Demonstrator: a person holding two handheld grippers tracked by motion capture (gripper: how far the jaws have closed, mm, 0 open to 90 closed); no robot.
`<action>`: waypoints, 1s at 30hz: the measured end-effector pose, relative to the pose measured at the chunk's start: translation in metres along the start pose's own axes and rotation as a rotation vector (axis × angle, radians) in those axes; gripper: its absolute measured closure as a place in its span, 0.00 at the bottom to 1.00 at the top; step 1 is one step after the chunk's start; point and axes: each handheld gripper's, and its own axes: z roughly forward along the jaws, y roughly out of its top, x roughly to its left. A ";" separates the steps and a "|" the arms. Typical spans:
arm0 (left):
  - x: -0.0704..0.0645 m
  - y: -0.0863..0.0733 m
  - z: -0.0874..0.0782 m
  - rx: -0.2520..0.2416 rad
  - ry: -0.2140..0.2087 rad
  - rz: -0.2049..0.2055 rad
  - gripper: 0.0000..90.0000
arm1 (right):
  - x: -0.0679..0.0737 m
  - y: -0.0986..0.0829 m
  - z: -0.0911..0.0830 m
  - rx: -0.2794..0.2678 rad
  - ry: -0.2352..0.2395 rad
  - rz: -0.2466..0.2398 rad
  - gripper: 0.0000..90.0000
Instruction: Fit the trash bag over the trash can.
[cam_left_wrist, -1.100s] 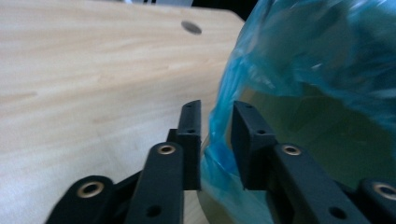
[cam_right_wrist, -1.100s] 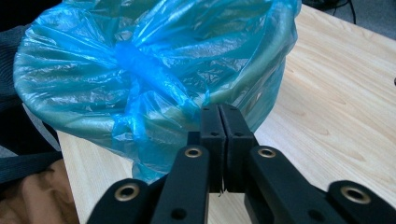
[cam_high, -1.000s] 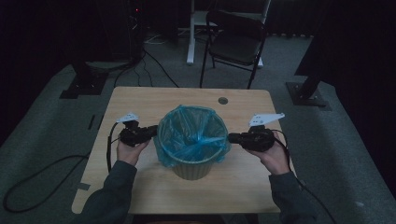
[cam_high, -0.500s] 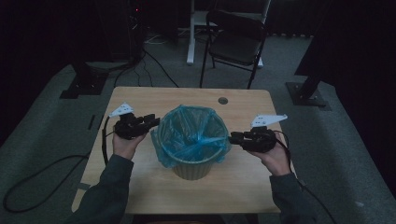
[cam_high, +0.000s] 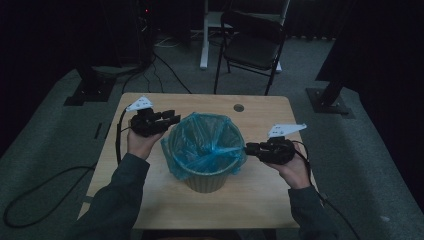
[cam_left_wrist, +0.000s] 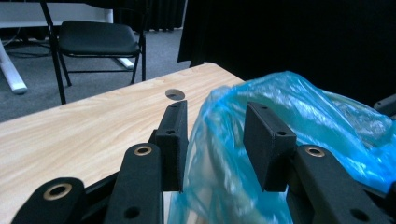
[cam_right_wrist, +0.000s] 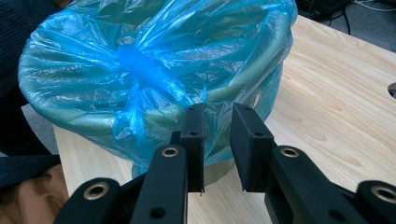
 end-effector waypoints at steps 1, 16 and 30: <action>0.000 0.000 0.000 0.000 0.000 0.000 0.67 | 0.000 0.000 0.000 0.000 0.000 0.000 0.84; 0.003 0.029 0.050 0.121 -0.051 0.060 0.71 | 0.000 -0.001 0.001 -0.002 0.006 -0.001 0.85; 0.017 0.026 0.070 0.231 0.010 0.012 0.97 | 0.000 0.000 0.001 0.002 0.009 -0.001 0.88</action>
